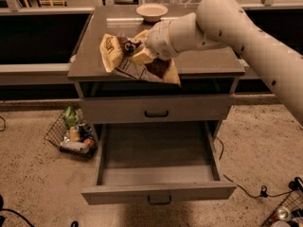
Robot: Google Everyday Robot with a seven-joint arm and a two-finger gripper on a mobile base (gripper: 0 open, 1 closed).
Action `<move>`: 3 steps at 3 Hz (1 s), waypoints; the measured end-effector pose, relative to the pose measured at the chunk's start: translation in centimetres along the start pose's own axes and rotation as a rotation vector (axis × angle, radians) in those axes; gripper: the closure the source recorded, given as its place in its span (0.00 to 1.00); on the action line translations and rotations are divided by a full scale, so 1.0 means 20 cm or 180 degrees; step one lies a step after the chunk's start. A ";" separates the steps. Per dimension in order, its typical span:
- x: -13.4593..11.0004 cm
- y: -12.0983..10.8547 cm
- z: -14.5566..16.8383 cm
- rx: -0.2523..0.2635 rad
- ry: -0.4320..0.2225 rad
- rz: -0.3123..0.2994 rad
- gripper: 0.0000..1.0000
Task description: Place brown chip bag into middle drawer
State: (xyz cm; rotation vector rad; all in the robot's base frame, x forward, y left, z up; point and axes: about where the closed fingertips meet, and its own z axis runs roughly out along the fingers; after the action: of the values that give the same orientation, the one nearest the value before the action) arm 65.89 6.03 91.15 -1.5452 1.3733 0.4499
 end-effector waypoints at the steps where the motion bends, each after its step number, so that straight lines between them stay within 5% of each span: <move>1: -0.05 0.28 -0.09 -0.0082 0.0049 0.0090 1.00; 3: 0.21 0.88 0.01 -0.0357 0.0158 0.0730 1.00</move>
Offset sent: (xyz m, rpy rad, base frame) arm -0.1665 -0.0039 -0.0997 0.0041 0.2518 -0.0431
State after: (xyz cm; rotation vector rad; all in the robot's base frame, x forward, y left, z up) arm 51.41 6.07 80.43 -1.5027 1.5956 0.6423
